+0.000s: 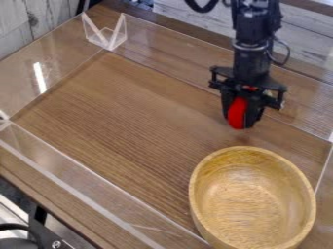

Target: Move the red object to the right side of the table

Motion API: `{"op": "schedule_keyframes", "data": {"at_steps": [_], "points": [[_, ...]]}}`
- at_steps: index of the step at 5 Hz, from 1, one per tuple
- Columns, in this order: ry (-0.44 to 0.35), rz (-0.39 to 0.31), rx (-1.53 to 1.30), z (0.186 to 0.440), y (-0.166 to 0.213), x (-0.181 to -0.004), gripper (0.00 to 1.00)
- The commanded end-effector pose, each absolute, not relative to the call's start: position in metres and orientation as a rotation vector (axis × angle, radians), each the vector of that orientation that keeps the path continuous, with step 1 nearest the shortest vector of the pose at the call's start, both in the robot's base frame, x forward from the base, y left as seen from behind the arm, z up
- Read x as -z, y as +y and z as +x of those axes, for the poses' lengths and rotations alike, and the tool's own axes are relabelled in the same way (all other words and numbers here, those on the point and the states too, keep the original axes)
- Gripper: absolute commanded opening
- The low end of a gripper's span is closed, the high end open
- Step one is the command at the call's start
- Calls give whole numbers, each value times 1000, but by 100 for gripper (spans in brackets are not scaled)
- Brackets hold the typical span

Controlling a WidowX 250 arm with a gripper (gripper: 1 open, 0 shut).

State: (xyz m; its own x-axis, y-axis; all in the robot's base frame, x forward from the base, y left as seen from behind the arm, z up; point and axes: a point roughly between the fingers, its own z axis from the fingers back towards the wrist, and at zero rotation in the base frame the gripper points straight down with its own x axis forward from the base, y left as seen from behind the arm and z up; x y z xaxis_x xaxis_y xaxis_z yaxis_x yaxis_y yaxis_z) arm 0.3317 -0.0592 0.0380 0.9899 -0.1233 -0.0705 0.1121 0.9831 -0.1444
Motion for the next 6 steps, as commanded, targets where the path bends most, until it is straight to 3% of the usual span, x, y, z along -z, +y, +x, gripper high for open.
{"op": "schedule_keyframes", "data": {"at_steps": [1,3,4,5,6], "points": [[32,-146,114,340,-68,-52,0],[34,-147,83,344,-81,-56,0],[30,-144,37,349,-81,-75,0],[49,-139,54,349,-81,-76,100],[65,-134,72,349,-80,-78,100]]}}
